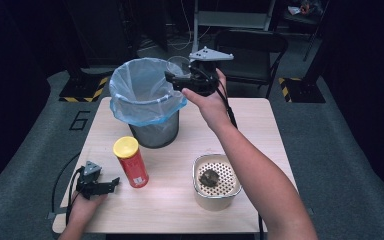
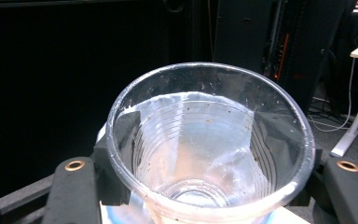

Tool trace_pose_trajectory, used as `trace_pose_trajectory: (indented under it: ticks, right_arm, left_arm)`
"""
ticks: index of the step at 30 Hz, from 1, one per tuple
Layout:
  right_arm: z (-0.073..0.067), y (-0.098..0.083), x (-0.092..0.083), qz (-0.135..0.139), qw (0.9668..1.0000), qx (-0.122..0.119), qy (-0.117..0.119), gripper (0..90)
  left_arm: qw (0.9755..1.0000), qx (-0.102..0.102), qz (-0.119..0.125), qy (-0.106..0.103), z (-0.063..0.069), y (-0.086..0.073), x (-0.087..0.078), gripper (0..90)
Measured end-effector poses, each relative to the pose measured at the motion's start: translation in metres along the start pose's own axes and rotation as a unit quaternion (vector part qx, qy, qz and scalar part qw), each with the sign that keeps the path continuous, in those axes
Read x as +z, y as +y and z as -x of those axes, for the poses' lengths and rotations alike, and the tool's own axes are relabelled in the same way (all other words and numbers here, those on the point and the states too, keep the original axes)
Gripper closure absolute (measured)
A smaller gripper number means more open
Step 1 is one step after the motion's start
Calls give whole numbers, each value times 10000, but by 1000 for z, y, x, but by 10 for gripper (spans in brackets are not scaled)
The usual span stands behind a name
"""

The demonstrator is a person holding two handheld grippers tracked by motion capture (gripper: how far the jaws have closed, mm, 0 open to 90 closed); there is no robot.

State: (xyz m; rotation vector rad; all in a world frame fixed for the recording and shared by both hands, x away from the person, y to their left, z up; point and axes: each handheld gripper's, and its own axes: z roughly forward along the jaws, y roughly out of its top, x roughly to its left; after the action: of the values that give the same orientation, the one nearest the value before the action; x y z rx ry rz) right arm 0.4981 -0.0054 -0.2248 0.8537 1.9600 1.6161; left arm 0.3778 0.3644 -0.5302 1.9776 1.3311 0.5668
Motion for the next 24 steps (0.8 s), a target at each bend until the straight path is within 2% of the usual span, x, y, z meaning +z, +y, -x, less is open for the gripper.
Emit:
trace_pose_trajectory:
  ticks: [2,3,4,5,7,8,9,10,19,24]
  right_arm:
    - [0,1,5,-20,10000,55,-57,334]
    - [1,2,15,26,9998,192,-83,334]
    - [1,2,15,26,9998,192,-83,334]
    - [0,3,26,30,9997,177,-134,333]
    - [-1,4,37,-60,9996,112,-246,331]
    - [-1,4,37,-60,9996,112,-246,331]
    - [-2,5,42,-114,9995,85,-266,332]
    - [-4,5,51,-234,9995,44,-191,332]
    - [-10,1,78,-360,9990,-55,-276,314]
    - [-13,0,84,-424,9988,-12,-233,300]
  left_arm:
    - [10000,-2,-13,-9,0,0,0,117]
    - [10000,-6,-13,-6,0,0,0,117]
    - [10000,-6,-13,-6,0,0,0,117]
    - [10000,-6,-16,-4,0,0,0,117]
    - [10000,-7,-15,-1,0,0,0,117]
    - [10000,-7,-15,-1,0,0,0,117]
    - [10000,-10,-16,-2,0,0,0,117]
    - [10000,-5,-16,-1,0,0,0,117]
    - [10000,-30,-16,-23,0,0,0,117]
    - [10000,-14,2,3,0,0,0,117]
